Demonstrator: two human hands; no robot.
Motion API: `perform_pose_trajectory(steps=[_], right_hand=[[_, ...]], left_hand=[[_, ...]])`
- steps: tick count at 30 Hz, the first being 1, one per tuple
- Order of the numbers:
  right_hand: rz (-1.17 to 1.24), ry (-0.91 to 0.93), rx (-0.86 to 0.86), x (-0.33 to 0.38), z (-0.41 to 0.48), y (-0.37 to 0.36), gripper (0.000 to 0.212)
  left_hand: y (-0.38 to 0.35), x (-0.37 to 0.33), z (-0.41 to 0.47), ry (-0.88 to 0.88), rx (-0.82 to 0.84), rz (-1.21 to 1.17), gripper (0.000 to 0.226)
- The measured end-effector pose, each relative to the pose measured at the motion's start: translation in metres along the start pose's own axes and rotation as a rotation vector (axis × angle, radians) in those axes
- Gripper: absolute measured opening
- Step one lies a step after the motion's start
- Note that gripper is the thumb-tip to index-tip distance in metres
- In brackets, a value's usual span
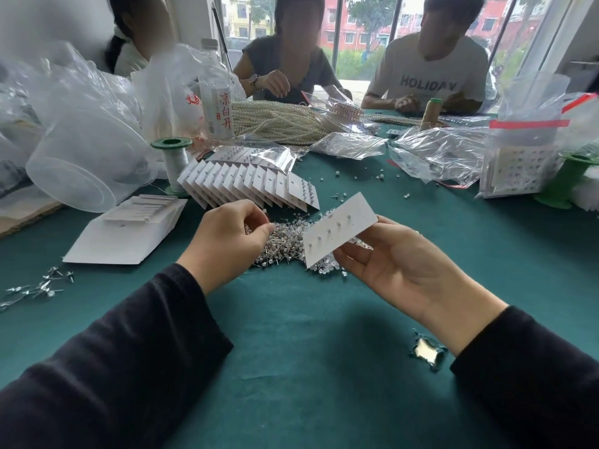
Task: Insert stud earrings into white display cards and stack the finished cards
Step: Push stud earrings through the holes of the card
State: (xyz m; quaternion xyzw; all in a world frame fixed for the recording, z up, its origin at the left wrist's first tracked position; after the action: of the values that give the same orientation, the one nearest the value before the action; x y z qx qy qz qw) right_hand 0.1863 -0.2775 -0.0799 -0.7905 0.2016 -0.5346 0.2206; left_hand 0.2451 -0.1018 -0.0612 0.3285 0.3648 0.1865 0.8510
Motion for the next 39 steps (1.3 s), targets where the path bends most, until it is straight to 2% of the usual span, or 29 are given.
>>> perform_pose_trajectory(steps=[6,10,13,16,22,39], right_hand=[[-0.023,-0.032,0.016,-0.002,-0.001,-0.001,0.02],[-0.014,-0.043,0.033,-0.003,-0.003,-0.004,0.034],[-0.011,-0.083,0.109,-0.011,-0.004,-0.011,0.031],[-0.022,-0.129,0.196,-0.019,-0.007,-0.02,0.032],[0.019,-0.16,0.268,-0.02,-0.014,-0.027,0.018],[0.018,-0.192,0.265,-0.024,-0.016,-0.029,0.021]], left_hand=[[0.002,-0.003,-0.001,-0.013,-0.025,-0.031,0.004],[0.006,-0.023,-0.003,-0.081,-0.161,-0.245,0.01],[0.007,-0.051,-0.007,-0.212,-0.235,-0.321,0.018],[0.003,-0.064,-0.01,-0.243,-0.255,-0.383,0.014],[0.002,-0.059,-0.011,-0.189,-0.29,-0.34,0.017],[0.002,-0.058,-0.013,-0.172,-0.288,-0.292,0.014]])
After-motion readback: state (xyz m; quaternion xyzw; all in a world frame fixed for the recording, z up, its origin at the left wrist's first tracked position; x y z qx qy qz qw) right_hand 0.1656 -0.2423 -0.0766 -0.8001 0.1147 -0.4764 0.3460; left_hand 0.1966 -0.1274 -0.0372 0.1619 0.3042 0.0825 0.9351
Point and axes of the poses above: each hand's wrist, its own z-axis towards the middle knuckle, its own y-axis out of the back of the hand, x = y × z, the point moved 5 cm from there along z, towards the middle knuckle, and after that the axes turned 14 degrees about -y, right-handed, at the moved point
